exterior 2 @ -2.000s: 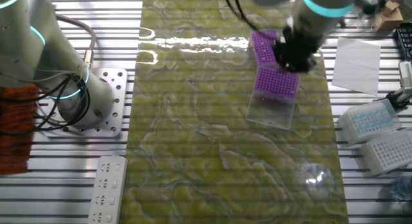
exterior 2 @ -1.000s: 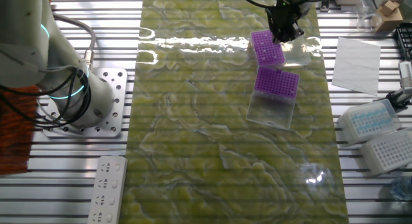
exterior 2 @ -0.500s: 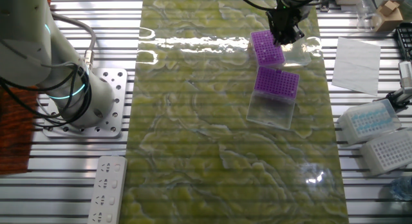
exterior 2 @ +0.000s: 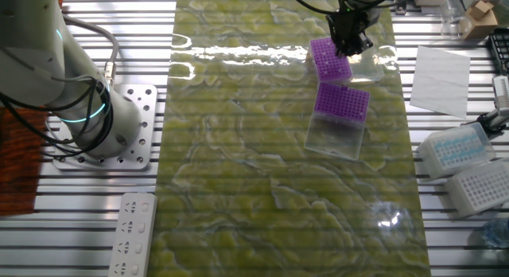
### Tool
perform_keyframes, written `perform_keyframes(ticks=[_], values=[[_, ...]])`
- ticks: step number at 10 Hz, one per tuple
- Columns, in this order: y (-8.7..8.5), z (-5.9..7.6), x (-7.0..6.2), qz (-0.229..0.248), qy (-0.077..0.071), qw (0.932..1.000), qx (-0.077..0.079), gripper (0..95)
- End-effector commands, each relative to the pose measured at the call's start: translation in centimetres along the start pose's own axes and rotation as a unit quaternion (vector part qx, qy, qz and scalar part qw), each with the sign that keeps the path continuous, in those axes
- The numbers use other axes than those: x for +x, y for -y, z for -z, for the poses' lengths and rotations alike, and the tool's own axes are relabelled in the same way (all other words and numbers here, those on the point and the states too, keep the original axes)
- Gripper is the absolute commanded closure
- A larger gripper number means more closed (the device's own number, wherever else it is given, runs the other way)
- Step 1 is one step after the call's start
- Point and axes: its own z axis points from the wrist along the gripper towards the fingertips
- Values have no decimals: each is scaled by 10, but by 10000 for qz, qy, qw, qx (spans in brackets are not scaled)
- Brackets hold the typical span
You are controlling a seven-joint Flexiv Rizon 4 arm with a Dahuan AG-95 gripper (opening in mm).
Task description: Transfer all small pipette tips from one holder to another
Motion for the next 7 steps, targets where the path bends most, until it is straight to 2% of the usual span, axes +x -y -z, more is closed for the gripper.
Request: perform_keyframes(ticks=[1,5,7], values=[[0,1,0,0,-2,10000,-5,950],[-3,-5,-2,78,55,10000,10,950],[-3,-6,-2,144,48,9999,20,570]])
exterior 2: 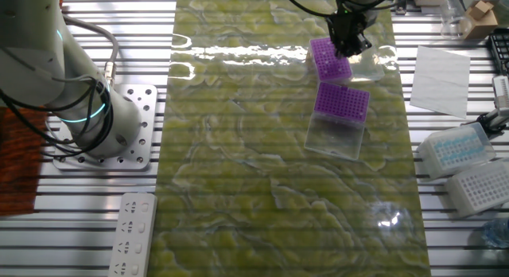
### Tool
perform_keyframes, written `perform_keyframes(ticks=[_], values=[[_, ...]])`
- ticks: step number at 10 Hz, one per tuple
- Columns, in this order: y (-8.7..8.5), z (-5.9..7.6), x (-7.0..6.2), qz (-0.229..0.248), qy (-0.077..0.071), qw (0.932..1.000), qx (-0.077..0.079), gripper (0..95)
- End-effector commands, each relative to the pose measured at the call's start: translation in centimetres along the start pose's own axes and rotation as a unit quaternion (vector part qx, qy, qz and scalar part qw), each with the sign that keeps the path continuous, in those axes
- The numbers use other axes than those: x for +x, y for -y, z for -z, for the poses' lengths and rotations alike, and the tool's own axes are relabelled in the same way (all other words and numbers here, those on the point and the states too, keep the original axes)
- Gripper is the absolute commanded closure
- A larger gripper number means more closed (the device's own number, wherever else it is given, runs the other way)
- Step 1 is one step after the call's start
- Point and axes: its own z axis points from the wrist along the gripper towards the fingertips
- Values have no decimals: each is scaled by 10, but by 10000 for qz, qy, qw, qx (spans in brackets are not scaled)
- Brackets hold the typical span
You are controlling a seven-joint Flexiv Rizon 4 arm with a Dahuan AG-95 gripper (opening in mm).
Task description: Transfer all small pipette tips from one holder to another
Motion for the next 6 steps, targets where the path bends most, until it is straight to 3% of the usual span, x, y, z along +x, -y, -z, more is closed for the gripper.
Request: perform_keyframes(ticks=[1,4,6], values=[[0,1,0,49,-20,10000,4,570],[3,3,2,132,-76,9999,44,570],[38,12,12,571,-148,9982,43,570]])
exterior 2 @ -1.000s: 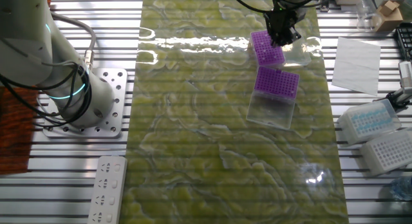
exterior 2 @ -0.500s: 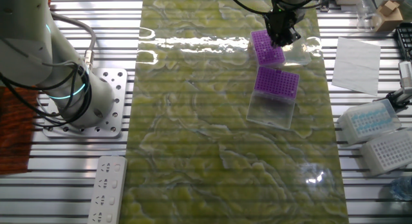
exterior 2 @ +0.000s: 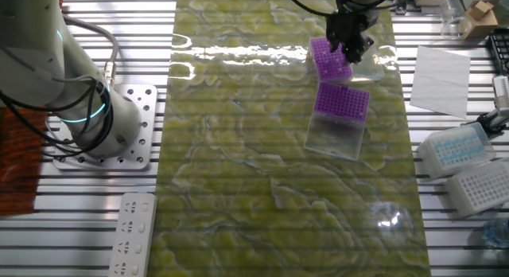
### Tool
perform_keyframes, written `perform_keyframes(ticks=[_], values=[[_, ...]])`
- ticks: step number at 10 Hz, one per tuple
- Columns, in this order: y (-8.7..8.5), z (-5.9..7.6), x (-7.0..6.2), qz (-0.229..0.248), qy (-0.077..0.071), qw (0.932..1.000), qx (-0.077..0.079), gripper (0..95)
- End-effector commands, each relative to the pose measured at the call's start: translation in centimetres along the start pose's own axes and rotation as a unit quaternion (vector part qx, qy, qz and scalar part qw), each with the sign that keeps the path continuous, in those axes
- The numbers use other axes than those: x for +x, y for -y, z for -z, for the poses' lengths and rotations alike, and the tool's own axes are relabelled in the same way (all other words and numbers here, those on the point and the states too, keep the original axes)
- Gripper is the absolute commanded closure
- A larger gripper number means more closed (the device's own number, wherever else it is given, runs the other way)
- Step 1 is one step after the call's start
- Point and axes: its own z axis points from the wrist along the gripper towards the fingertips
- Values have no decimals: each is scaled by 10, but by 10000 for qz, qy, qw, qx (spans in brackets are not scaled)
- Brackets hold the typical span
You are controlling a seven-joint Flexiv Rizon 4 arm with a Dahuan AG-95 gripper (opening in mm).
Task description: Transfer all small pipette tips from one holder to another
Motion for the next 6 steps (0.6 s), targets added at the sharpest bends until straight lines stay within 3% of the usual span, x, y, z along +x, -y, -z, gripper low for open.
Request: perform_keyframes(ticks=[1,4,5,6], values=[[37,9,13,473,-43,9989,-38,570],[71,8,24,794,-29,9968,-35,570],[71,8,24,794,-29,9968,-35,570],[89,4,28,960,-23,9954,-26,570]])
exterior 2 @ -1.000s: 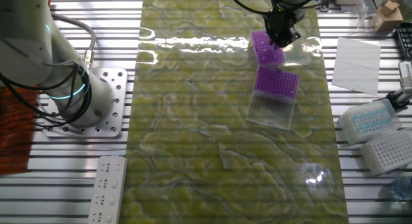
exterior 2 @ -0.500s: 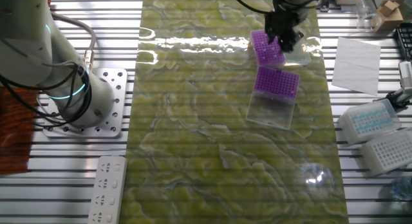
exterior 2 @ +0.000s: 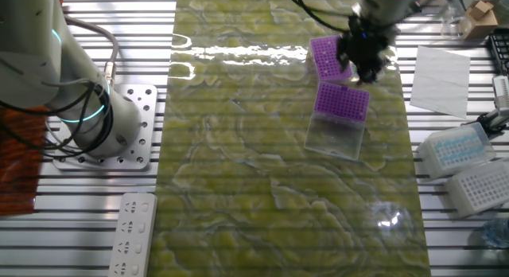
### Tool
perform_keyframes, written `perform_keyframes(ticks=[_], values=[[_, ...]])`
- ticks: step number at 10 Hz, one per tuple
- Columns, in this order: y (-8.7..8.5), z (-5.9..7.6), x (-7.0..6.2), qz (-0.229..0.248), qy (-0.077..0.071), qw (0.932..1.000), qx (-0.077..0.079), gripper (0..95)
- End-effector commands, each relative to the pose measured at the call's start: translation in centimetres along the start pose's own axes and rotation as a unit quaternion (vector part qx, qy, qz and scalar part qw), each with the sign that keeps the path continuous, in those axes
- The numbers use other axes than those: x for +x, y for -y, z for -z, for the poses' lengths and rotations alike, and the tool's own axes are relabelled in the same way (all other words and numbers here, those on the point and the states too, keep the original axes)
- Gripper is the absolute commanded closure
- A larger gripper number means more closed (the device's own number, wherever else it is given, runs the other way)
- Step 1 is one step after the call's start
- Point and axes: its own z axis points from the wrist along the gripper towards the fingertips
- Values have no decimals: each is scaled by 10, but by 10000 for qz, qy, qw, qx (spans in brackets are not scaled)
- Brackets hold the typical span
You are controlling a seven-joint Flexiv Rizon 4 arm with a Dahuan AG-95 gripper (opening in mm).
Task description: Transfer all small pipette tips from one holder to another
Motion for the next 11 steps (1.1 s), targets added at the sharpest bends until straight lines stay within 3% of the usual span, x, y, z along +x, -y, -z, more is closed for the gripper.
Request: perform_keyframes(ticks=[1,4,5,11], values=[[20,-4,7,217,3,9998,7,570],[35,-7,9,410,-32,9991,36,570],[42,-9,14,550,-26,9985,42,760],[47,-18,26,762,15,9970,92,760]])
